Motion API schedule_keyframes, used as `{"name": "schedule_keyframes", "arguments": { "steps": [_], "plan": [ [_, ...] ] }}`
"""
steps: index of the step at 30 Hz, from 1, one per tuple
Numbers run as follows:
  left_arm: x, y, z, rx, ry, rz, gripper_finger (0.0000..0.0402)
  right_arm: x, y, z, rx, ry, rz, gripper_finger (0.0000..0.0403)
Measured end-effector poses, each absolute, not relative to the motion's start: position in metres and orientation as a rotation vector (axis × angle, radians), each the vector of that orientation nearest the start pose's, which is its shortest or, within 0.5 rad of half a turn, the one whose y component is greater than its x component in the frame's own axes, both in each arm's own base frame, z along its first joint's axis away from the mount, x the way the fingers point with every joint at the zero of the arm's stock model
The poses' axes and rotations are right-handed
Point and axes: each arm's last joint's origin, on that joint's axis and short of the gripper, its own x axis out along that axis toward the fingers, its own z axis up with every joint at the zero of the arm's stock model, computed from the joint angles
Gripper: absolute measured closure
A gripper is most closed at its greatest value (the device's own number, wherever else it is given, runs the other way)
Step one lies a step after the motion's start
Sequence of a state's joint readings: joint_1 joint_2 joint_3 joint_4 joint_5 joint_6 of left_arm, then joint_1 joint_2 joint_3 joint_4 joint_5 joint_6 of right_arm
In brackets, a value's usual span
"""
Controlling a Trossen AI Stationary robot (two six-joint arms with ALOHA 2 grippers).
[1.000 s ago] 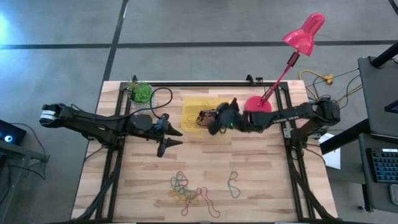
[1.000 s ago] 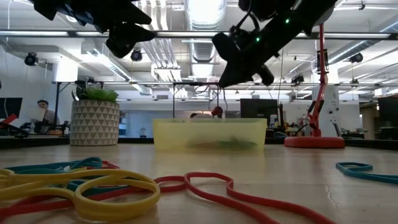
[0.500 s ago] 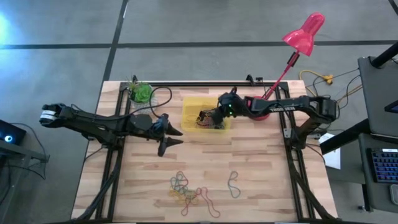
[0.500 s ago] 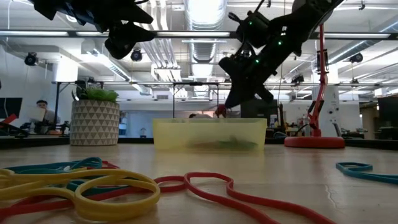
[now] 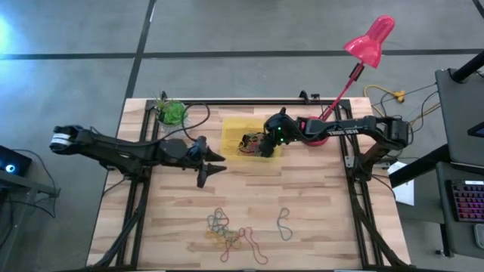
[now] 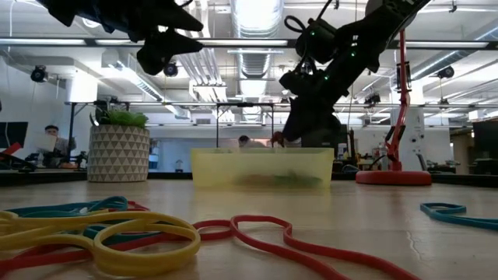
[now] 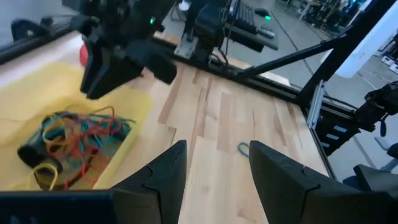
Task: Pick and place rubber bands into bin
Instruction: Put the blue rubber band into the yellow bin
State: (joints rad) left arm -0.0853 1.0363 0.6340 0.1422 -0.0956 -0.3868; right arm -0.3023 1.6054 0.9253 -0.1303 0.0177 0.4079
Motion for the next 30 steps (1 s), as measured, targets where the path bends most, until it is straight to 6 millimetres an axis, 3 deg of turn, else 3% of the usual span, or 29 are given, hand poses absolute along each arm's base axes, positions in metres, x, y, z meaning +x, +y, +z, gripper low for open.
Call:
{"name": "schedule_keyframes", "arguments": {
  "steps": [7, 15, 24, 30],
  "plan": [
    [0.240, -0.018, 0.252, -0.383, 0.306, 0.069, 0.0243, 0.308, -0.096, 0.192, 0.459, 0.737, -0.443, 0.0254],
    [0.252, -0.022, 0.230, -0.389, 0.424, 0.002, 0.0243, 0.301, -0.077, 0.217, 0.428, 0.728, -0.147, 0.0235],
    [0.258, -0.023, 0.226, -0.389, 0.426, -0.020, 0.0243, 0.279, -0.012, 0.238, 0.365, 0.860, 0.087, 0.0247],
    [0.259, -0.023, 0.228, -0.386, 0.405, -0.026, 0.0243, 0.271, 0.038, 0.238, 0.361, 0.909, 0.170, 0.0255]
  ]
}}
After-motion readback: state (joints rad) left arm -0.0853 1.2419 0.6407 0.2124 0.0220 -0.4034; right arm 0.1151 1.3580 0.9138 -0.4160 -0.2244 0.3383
